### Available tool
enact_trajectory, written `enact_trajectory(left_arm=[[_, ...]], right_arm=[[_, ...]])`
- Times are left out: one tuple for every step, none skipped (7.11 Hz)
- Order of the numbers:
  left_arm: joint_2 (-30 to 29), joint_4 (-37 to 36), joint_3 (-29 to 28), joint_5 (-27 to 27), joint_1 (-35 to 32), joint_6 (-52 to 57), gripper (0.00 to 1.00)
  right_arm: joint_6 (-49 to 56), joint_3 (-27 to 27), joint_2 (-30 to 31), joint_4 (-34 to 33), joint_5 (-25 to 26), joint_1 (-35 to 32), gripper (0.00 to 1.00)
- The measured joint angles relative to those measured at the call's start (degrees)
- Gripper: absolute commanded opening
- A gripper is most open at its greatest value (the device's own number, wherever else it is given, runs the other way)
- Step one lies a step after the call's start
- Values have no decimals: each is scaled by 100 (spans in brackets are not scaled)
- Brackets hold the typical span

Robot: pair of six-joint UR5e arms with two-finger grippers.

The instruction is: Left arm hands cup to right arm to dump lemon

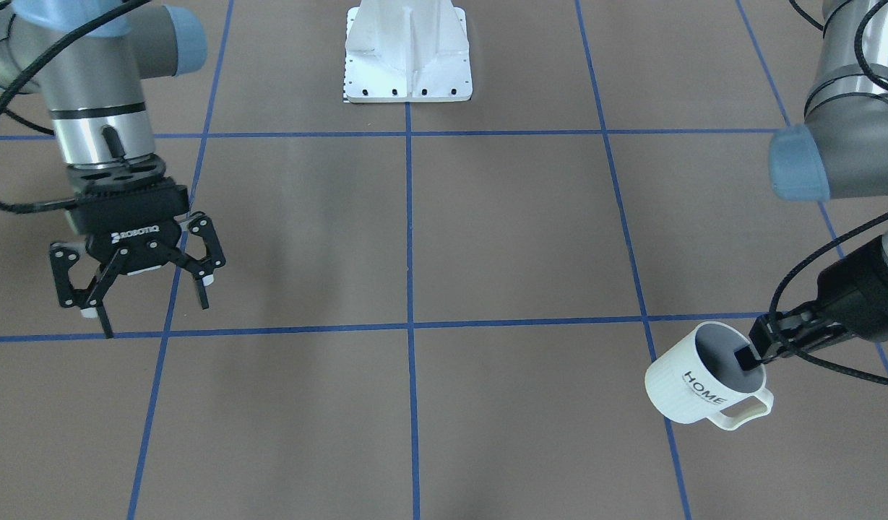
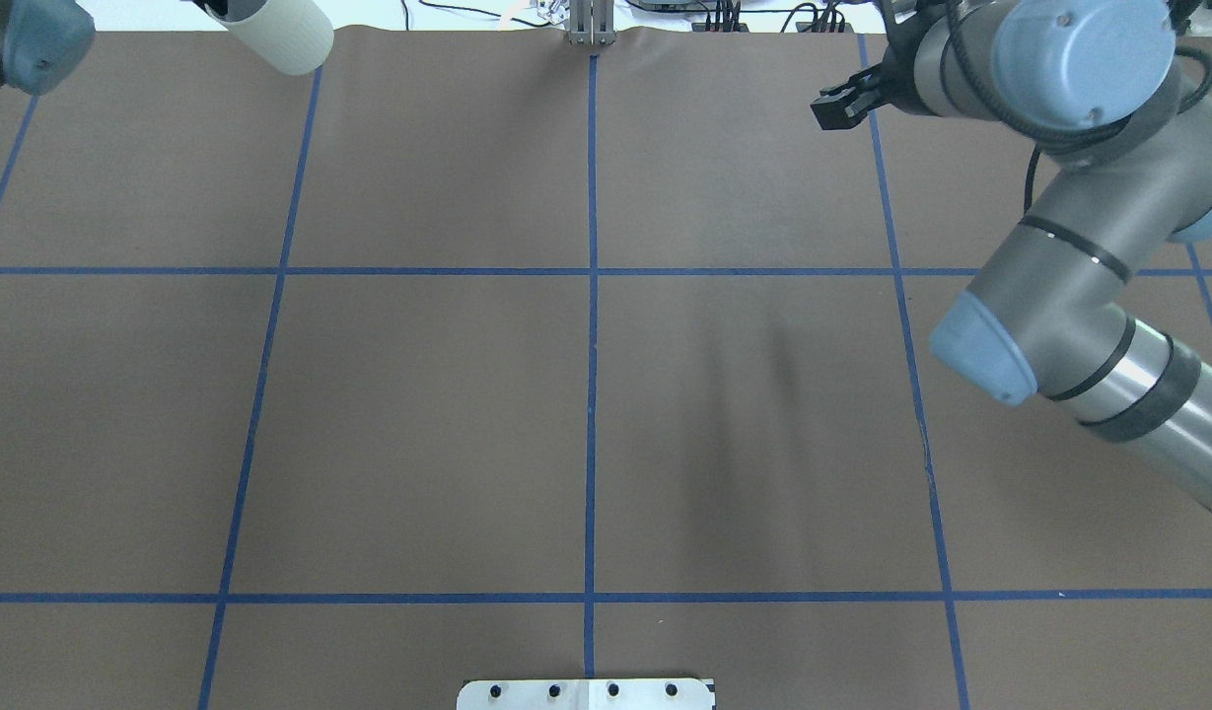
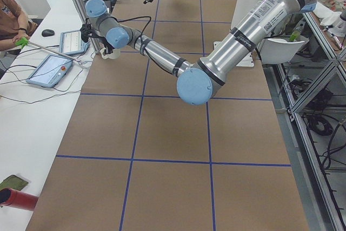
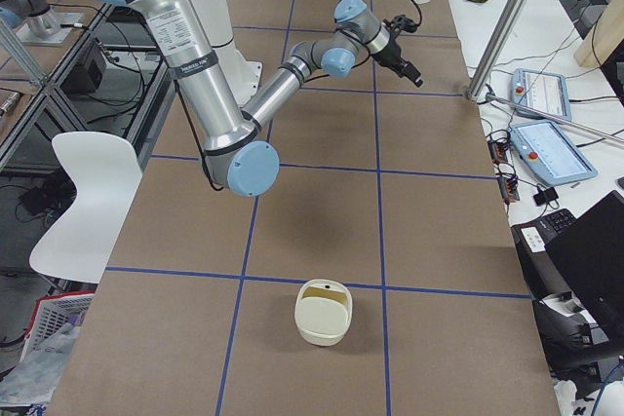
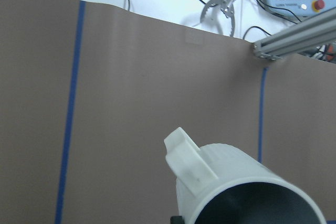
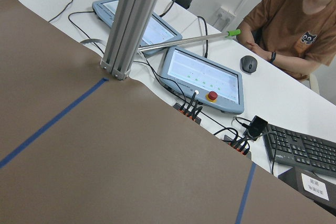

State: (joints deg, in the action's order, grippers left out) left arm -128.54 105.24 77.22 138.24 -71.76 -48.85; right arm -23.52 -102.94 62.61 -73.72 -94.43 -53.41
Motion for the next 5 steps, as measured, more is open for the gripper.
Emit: enact_trajectory(left_arm=[[321,-16,21,-128,-6,235,0],[669,-94,93,-206,-29,531,0],[986,-389,295,-281,-53,868,0],[1279,-977,668,-491,-49,1240,0],[1588,-1619,1073,-865,-17,1541,0]], right_arm=[[96,249,29,-70,-730,-474,100],[226,408,47,-353,-1284,-846,100],[503,467,47,-833,-1656,-1121,100],[786,481,71,-1281,-1921,-1320,100],[924,475,123,-1630,-2187,-1472,100]])
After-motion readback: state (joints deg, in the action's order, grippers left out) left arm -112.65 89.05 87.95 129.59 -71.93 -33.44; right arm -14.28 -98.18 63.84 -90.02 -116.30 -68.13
